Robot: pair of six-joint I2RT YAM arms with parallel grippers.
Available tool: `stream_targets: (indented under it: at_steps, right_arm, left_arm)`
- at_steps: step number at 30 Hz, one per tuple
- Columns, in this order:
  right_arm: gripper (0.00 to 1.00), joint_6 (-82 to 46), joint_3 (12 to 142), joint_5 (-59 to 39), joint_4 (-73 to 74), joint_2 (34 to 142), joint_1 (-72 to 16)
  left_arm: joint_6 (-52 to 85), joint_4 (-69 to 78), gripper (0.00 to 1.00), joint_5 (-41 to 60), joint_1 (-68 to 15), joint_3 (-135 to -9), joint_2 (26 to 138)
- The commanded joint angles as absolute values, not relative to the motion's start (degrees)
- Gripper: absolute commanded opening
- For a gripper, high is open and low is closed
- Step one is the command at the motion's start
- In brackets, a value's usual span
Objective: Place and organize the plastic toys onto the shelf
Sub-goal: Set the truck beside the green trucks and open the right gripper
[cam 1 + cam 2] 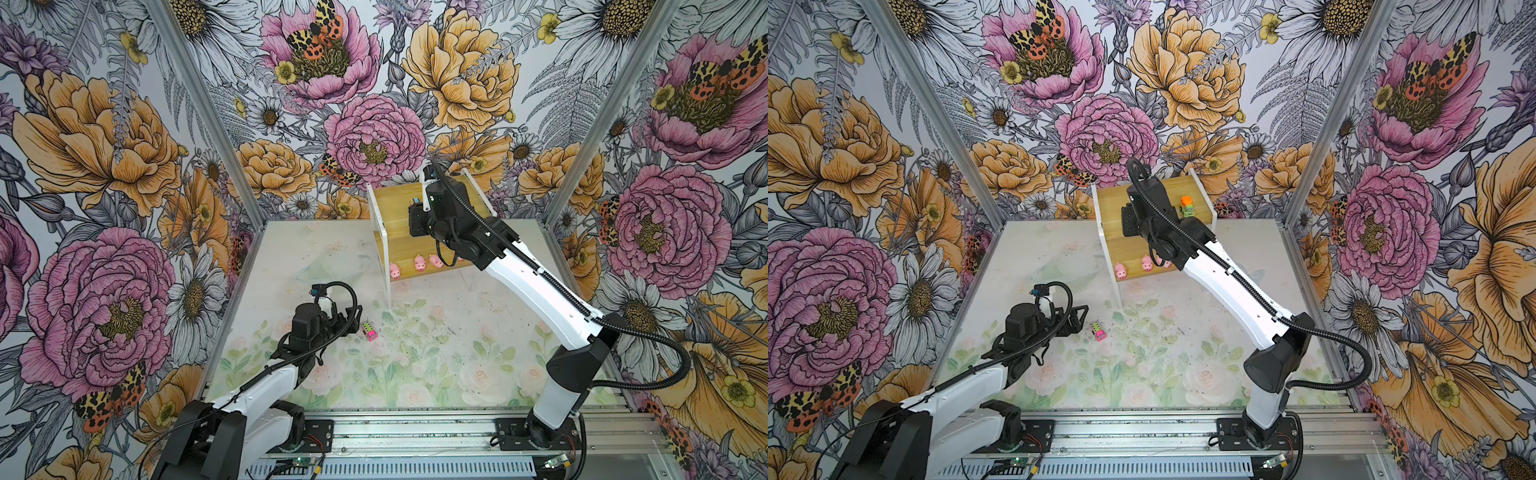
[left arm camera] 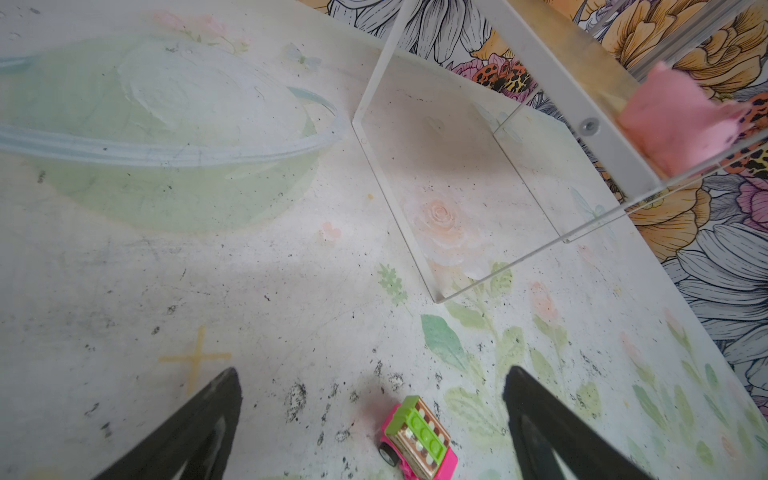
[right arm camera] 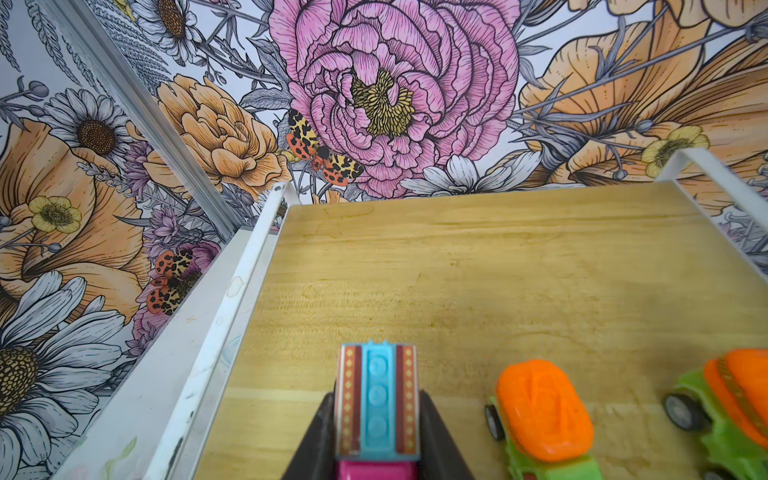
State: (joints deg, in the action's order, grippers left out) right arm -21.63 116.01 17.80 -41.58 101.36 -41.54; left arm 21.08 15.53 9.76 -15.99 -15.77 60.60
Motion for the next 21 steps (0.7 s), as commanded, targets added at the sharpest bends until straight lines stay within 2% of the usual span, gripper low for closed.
stream_targets:
  at_steps: [1, 21]
  right_arm:
    - [0.24, -22.38, 115.65, 17.15, -41.84, 102.46, -41.05]
    - [0.26, -22.31, 114.63, 15.93, -41.78, 103.81, -38.98]
  left_arm:
    - [21.45, 16.93, 0.99, 10.97, -15.54, -15.58, 60.74]
    - [21.44, 17.04, 0.99, 10.82, -15.56, -15.64, 61.25]
